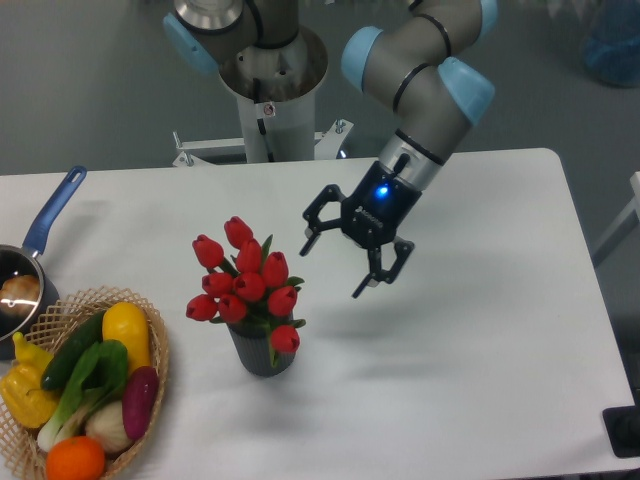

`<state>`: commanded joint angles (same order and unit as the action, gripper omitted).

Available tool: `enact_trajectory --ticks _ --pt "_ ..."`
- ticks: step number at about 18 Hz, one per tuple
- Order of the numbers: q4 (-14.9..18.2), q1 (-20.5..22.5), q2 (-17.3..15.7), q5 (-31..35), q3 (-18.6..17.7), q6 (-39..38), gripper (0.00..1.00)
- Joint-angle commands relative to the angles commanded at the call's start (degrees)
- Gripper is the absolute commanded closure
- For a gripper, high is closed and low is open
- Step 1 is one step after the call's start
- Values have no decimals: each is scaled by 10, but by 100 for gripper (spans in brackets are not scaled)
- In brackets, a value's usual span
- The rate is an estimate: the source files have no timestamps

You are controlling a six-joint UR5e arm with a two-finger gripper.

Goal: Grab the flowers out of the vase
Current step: 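Lower the open gripper around the tulip stems above the vase rim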

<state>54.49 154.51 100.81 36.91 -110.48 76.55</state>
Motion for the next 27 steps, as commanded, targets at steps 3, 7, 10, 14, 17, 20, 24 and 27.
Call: enact_trajectory --ticks 3,7,10,14,17,20,24,27 --pt "0 -8 0 -3 0 10 0" --pt "0 -20 4 -4 -1 29 0" --pt "0 -20 4 -10 -2 49 0" --pt "-1 -21 5 -16 -2 54 0" --pt "0 -27 7 -16 -2 63 0" --pt "0 -30 12 -16 -2 67 0" --pt "-1 -35 12 -17 -1 67 0" --pt "-1 -43 13 -18 2 67 0"
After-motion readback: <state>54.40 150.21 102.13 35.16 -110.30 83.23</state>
